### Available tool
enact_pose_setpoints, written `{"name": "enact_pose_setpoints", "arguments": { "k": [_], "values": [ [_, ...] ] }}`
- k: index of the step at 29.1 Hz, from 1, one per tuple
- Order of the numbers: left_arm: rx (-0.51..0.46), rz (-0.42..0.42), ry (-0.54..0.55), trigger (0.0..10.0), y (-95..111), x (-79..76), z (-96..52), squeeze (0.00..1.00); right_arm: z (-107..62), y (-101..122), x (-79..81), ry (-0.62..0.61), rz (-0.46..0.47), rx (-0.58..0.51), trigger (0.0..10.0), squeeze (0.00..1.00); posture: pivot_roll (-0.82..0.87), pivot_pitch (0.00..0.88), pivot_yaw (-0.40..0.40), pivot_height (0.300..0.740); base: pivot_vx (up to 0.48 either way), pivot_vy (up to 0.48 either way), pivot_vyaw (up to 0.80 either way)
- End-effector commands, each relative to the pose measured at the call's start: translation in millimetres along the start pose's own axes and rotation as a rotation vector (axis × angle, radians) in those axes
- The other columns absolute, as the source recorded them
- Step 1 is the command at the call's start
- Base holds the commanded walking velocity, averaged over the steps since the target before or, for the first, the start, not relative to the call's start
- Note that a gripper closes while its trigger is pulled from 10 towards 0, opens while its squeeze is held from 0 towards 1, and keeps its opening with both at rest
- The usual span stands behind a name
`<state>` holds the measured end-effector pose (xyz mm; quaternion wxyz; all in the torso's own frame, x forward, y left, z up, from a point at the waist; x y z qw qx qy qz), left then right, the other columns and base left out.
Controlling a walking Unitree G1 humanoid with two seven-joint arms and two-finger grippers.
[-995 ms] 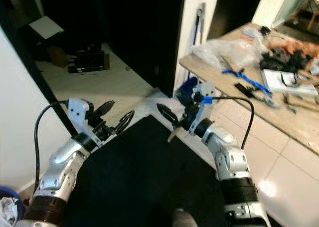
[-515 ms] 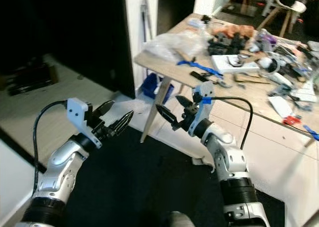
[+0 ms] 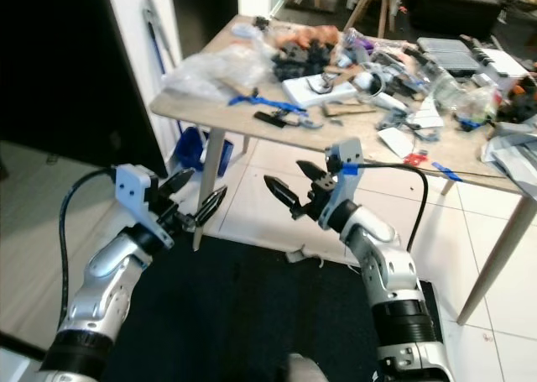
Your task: Picking trash to rubbish bin
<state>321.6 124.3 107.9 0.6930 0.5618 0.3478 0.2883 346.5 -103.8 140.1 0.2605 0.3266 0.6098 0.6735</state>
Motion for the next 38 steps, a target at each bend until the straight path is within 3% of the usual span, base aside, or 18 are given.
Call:
{"name": "enact_pose_setpoints", "arguments": {
  "k": [1, 19, 38],
  "values": [
    [0.002, 0.009, -0.009, 10.0, -0.5, -1.8, 1.4, 0.0, -0.6, 1.2, -1.7, -0.004, -0.012, 0.005, 10.0, 0.0, 0.02, 0.0, -0.002, 0.74, 0.0, 0.0, -0.79],
    [-0.005, 0.021, -0.015, 10.0, 1.2, -2.0, 2.1, 0.0, 0.4, 0.9, -2.4, -0.007, -0.013, 0.004, 10.0, 0.0, 0.02, 0.0, -0.002, 0.74, 0.0, 0.0, -0.76],
    [-0.015, 0.028, -0.031, 10.0, 4.9, -4.6, 2.9, 0.0, -1.7, 3.0, -3.3, -0.017, -0.033, -0.012, 10.0, 0.0, 0.01, 0.0, -0.003, 0.74, 0.026, 0.0, 0.0]
  ]
}}
Point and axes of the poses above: a point about 5 cm out from each wrist's last joint towards the gripper, its own z axis pointing out of the wrist towards the gripper, its own y axis along the axis of the wrist's last joint, x = y × z, the point moved 5 cm from there along z, pointing out of the wrist towards the gripper, and after that the axes turned 4 degrees about -z, right-handed, at the moved point
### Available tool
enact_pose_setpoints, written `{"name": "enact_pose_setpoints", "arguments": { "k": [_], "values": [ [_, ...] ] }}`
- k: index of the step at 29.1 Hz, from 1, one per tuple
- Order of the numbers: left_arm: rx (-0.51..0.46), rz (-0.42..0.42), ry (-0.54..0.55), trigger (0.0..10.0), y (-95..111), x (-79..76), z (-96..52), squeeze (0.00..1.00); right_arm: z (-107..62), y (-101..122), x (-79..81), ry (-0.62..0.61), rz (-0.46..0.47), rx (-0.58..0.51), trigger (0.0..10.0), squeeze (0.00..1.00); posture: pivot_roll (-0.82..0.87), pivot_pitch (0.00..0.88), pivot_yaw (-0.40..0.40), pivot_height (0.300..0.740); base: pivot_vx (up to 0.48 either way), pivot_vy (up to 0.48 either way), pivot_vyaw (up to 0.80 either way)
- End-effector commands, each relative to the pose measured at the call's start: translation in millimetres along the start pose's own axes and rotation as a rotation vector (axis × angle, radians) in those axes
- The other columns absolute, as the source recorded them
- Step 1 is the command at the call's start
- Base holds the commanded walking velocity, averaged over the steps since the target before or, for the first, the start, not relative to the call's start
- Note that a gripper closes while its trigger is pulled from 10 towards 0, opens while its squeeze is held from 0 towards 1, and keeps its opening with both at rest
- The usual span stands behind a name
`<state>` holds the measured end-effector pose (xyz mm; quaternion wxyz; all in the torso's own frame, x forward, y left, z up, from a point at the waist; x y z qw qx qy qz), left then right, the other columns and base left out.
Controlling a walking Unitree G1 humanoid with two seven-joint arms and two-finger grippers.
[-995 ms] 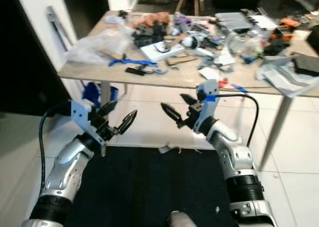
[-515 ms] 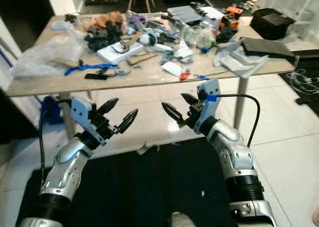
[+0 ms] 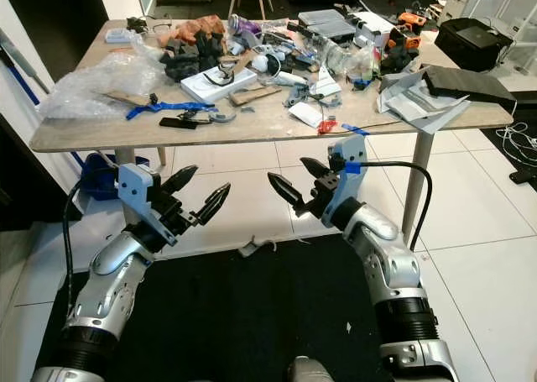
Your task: Picking trash to rubbish bin
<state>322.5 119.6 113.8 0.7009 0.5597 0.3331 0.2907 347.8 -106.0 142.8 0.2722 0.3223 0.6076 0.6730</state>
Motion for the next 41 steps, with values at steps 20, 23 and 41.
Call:
{"name": "enact_pose_setpoints", "arguments": {
  "k": [20, 23, 41],
  "values": [
    [0.005, 0.013, -0.018, 10.0, 1.0, -1.6, -0.7, 0.0, -0.4, -1.9, -0.4, -0.006, -0.009, 0.01, 10.0, 0.0, 0.01, 0.0, -0.005, 0.74, 0.091, 0.0, -0.38],
    [0.003, 0.013, -0.017, 10.0, 1.7, -1.2, -0.9, 0.0, -0.2, -1.1, -0.3, -0.007, -0.01, 0.006, 10.0, 0.0, 0.01, 0.0, -0.004, 0.74, 0.16, 0.0, 0.0],
    [-0.006, 0.015, -0.019, 10.0, 5.0, -2.5, -0.6, 0.0, -0.6, 0.9, -0.2, -0.009, -0.011, 0.001, 10.0, 0.0, 0.01, 0.0, -0.002, 0.74, 0.291, 0.0, 0.0]
  ]
}}
Point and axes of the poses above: a point about 5 cm out from each wrist's last joint towards the gripper, its own z axis pointing out of the wrist towards the gripper, its own y axis along the axis of the wrist's last joint, x = y × z, the point moved 5 cm from there along z, pointing out of the wrist towards the gripper, and after that the axes turned 4 degrees about -z, right-handed, at the moved point
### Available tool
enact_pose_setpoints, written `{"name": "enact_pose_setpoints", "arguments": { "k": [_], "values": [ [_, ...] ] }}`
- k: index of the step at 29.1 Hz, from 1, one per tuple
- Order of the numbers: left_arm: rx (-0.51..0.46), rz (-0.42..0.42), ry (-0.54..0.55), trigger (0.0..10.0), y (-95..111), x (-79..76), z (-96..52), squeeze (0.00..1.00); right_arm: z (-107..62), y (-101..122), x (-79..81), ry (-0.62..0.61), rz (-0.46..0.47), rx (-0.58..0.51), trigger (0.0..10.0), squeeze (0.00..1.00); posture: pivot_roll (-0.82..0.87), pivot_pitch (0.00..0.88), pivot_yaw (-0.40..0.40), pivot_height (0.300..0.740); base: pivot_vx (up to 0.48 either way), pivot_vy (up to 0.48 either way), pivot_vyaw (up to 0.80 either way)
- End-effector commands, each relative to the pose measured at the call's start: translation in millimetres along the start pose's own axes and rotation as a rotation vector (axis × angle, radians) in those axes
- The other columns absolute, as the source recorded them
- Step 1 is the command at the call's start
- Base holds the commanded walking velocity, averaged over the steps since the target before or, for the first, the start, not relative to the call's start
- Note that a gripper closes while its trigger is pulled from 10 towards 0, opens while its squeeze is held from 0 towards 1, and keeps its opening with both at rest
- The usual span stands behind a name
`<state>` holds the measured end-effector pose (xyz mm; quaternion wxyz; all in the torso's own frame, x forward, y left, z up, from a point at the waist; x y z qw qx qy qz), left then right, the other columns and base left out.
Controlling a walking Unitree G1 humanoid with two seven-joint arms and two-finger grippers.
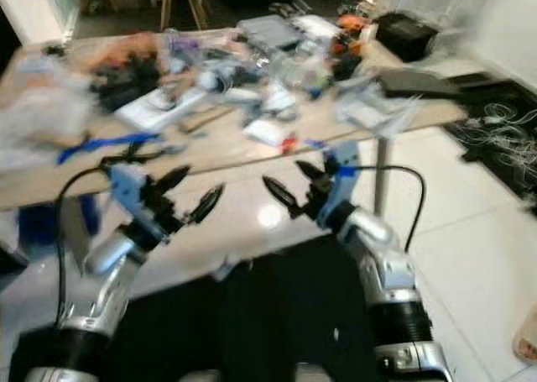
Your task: Picking trash to rubbish bin
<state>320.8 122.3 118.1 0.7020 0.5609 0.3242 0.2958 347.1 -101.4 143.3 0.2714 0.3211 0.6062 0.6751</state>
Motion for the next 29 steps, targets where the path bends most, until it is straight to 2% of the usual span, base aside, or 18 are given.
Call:
{"name": "enact_pose_setpoints", "arguments": {
  "k": [1, 29],
  "values": [
    [0.001, -0.003, -0.01, 10.0, 0.2, -2.9, 1.7, 0.0, -3.1, 1.0, -4.3, -0.012, -0.012, 0.006, 10.0, 0.0, 0.01, 0.0, -0.002, 0.74, 0.292, 0.0, 0.0],
    [0.0, 0.001, -0.021, 10.0, 3.3, -5.7, 3.0, 0.0, -3.1, 0.7, -5.3, -0.016, -0.014, 0.013, 10.0, 0.0, 0.01, 0.0, -0.003, 0.74, 0.406, 0.0, 0.0]
  ]
}}
Point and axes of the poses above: a point about 5 cm out from each wrist's last joint towards the gripper, its own z axis pointing out of the wrist towards the gripper, its own y axis along the axis of the wrist's last joint, x = y × z, the point moved 5 cm from there along z, pointing out of the wrist towards the gripper, and after that the axes turned 4 degrees about -z, right-handed, at the moved point
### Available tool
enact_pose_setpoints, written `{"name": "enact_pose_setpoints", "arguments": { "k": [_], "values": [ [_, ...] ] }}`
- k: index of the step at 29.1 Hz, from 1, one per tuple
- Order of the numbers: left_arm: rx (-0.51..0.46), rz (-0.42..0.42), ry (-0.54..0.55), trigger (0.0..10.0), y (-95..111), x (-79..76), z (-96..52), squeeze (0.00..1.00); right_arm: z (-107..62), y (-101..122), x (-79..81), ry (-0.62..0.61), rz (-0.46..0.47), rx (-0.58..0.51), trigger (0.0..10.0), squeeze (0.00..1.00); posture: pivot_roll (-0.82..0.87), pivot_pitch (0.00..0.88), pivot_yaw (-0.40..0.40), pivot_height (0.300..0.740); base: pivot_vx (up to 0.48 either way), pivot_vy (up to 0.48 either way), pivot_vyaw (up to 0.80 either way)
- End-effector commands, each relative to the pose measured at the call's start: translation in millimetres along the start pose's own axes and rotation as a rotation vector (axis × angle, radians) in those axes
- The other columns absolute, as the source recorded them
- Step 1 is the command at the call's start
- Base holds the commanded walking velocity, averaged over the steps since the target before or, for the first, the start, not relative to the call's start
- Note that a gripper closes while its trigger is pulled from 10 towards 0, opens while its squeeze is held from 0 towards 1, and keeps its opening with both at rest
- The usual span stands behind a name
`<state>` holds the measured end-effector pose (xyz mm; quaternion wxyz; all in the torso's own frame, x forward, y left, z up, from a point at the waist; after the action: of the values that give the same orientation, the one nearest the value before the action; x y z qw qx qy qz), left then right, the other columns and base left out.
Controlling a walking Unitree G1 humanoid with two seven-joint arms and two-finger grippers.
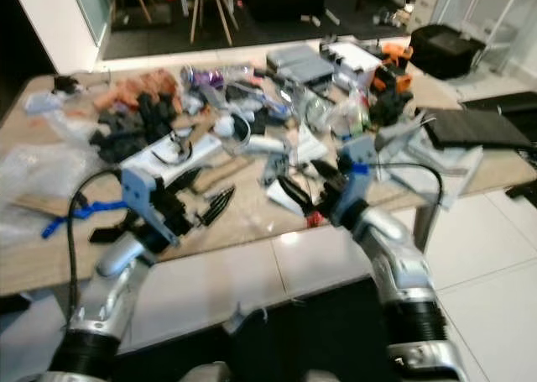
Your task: Picking trash to rubbish bin
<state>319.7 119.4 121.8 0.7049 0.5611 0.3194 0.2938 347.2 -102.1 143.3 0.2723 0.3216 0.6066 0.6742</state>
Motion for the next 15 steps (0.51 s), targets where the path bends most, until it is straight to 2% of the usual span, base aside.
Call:
{"name": "enact_pose_setpoints", "arguments": {
  "k": [1, 4, 6, 8, 15],
  "values": [
    [0.005, 0.001, -0.009, 10.0, 0, -2.2, 1.5, 0.0, -3.3, 0, -5.7, -0.018, -0.023, 0.022, 10.0, 0.0, 0.01, 0.0, -0.003, 0.74, 0.424, 0.0, 0.0],
    [0.007, -0.001, -0.005, 10.0, 0, -2.0, 1.2, 0.0, -5.4, -3, -8.1, -0.018, -0.058, 0.062, 10.0, 0.0, 0.02, 0.0, -0.005, 0.74, 0.418, 0.0, 0.0],
    [0.011, 0.004, -0.004, 10.0, 0, -2.0, 0.7, 0.0, -11.2, -9, -13.4, -0.009, -0.149, 0.142, 10.0, 0.0, 0.02, 0.0, -0.004, 0.74, 0.315, 0.0, 0.0],
    [0.012, 0.004, -0.002, 10.0, 1, -1.5, 0.3, 0.0, -19.0, -13, -24.6, -0.027, -0.192, 0.202, 10.0, 0.0, 0.02, 0.0, -0.002, 0.74, 0.3, 0.0, 0.0],
    [0.006, 0.0, -0.011, 10.0, 3, -2.6, 0.0, 0.0, -49.0, -26, -70.7, -0.128, -0.396, 0.458, 10.0, 0.0, 0.02, 0.0, 0.0, 0.74, 0.0, 0.0, 0.0]
  ]
}}
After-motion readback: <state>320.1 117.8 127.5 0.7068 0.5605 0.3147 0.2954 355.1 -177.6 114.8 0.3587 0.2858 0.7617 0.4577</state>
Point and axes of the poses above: a point about 5 cm out from each wrist's last joint towards the gripper, its own z axis pointing out of the wrist towards the gripper, its own y axis along the axis of the wrist's last joint, x = y × z, the point moved 5 cm from there along z, pointing out of the wrist towards the gripper, and after that the axes turned 4 degrees about -z, right-handed, at the moved point
